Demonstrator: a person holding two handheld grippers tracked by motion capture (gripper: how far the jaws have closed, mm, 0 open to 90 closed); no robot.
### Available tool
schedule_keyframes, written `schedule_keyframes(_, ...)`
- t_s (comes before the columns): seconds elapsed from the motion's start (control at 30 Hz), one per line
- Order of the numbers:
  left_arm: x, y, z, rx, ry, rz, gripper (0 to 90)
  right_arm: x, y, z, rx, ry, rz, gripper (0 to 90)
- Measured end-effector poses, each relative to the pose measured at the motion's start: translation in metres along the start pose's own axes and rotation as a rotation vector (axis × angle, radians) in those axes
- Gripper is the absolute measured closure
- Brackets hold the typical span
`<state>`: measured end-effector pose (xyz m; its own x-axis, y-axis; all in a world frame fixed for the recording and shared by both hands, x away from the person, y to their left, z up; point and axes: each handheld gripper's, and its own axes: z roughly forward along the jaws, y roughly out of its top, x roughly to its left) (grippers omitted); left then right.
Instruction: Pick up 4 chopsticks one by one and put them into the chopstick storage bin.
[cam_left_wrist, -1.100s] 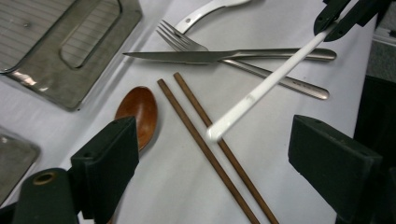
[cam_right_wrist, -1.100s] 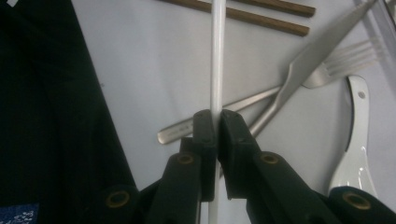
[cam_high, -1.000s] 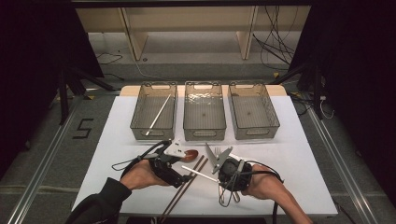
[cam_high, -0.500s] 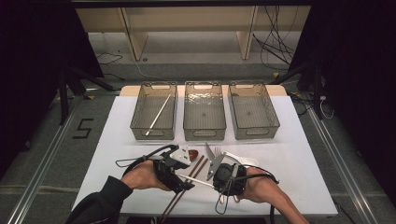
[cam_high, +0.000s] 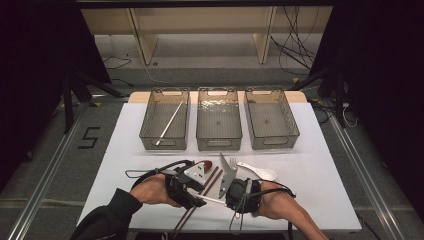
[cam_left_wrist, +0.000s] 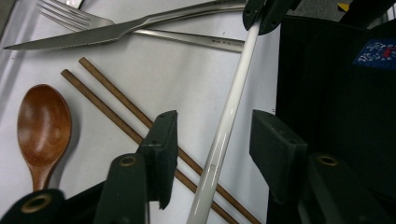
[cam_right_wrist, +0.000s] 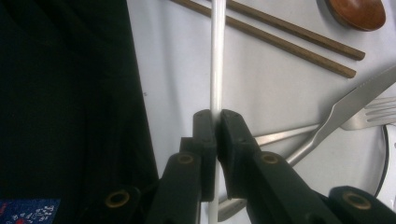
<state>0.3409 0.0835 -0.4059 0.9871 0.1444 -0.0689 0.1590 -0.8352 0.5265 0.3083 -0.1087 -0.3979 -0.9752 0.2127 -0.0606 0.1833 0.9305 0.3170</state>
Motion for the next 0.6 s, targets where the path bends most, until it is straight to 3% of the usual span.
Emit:
schedule_keyframes(0.07, -0.001, 0.0002, 0.0018, 0.018, -0.009, 0.012, 55.8, -0.0001, 0.0, 0.0003, 0.003, 0.004, -0.025, 86.0)
schedule_keyframes(0.1, -0.0015, 0.0001, 0.0029, 0.018, -0.011, 0.012, 57.2, 0.0015, 0.0007, 0.0006, 0.004, 0.006, -0.01, 86.0)
schedule_keyframes(0.6, -0.0041, -0.0011, 0.0066, 0.04, -0.044, 0.066, 76.3, 0.0027, 0.0011, 0.0021, -0.003, 0.026, -0.03, 86.0)
